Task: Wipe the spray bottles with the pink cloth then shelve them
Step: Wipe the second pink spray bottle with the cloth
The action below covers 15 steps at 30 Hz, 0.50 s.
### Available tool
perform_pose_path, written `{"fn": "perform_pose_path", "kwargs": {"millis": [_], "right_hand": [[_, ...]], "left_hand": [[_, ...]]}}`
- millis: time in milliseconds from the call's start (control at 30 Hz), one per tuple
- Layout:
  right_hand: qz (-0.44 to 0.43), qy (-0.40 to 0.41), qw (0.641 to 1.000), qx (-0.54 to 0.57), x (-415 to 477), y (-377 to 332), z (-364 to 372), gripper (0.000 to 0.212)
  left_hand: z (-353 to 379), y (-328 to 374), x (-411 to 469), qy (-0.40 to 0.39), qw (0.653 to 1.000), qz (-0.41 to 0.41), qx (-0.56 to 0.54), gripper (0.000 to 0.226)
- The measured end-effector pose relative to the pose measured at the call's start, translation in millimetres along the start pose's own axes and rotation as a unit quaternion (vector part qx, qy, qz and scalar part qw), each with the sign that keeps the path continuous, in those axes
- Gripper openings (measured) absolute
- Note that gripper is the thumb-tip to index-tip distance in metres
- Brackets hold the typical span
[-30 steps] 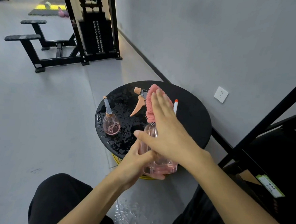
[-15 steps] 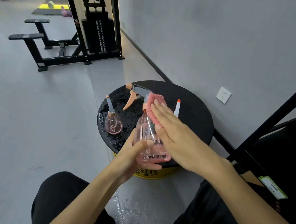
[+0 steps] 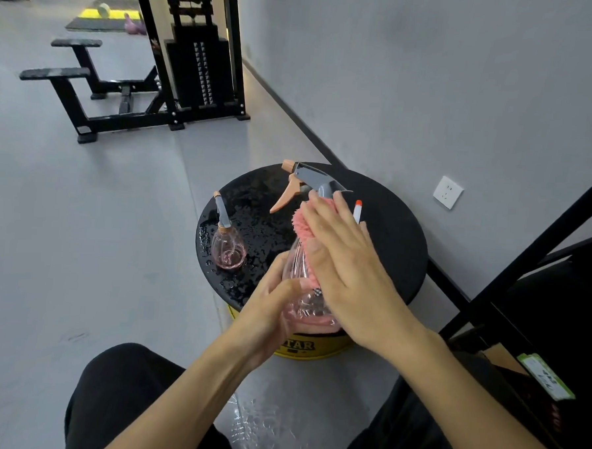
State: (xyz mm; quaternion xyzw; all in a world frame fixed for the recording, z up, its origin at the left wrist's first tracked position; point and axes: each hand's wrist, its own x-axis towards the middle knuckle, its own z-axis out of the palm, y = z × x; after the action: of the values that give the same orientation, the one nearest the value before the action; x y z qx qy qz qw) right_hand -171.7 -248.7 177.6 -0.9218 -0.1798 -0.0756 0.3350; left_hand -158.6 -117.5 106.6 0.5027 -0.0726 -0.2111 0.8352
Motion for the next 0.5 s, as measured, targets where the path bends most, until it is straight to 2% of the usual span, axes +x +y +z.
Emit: {"fn": "perform_pose_path", "kwargs": {"millis": [200,333,500], "right_hand": [[-0.056,0.033,0.998,-0.010,-25.2,-0.4,14.9,0.053],[-0.037,0.035,0.999,0.007,-44.4,-3.2,26.0,0.055],[-0.003,0.058,0.998,0.024,-28.0,-4.6,20.2,0.055]], "left_hand": [[-8.1,6.7,2.1,0.023,0.999,0.031,0.011,0.057],[-11.6,5.9,3.5,0.026,0.999,0.036,0.004,0.065],[-2.8,5.6,0.4,-0.010,0.999,0.032,0.027,0.056]]}}
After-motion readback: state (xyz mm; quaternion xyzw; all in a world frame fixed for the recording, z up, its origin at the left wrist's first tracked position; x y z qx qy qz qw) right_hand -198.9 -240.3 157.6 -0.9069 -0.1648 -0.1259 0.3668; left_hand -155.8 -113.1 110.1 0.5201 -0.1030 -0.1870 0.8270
